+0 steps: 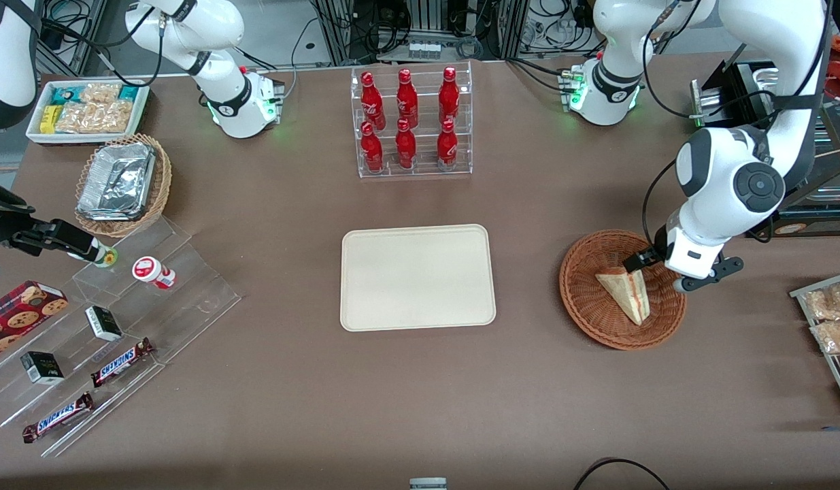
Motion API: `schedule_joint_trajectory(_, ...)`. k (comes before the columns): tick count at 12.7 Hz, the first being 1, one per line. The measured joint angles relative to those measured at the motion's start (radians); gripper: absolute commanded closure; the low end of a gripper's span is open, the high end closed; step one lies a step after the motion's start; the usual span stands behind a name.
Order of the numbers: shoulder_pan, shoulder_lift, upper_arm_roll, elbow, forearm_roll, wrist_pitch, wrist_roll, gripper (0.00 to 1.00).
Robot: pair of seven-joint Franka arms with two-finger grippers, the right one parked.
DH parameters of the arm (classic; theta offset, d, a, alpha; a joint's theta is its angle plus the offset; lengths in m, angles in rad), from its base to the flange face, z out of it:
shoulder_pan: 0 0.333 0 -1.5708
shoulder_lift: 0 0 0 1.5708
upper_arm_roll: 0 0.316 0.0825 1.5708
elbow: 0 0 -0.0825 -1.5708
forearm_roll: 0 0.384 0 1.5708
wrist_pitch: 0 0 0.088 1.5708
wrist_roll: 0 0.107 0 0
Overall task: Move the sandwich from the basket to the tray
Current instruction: 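Lower the left gripper onto the sandwich and close it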
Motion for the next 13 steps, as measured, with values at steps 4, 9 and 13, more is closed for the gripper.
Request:
schedule_joint_trajectory(4,-0.001,0.041,-0.004,0.0,-0.001,0.056,-0.058,0.0)
schedule_joint_trajectory(9,-0.002,0.082,-0.006,0.0,-0.001,0.088,-0.063,0.0)
schedule_joint_trajectory(13,-0.002,0.108,-0.006,0.0,-0.001,0.108,-0.065,0.42)
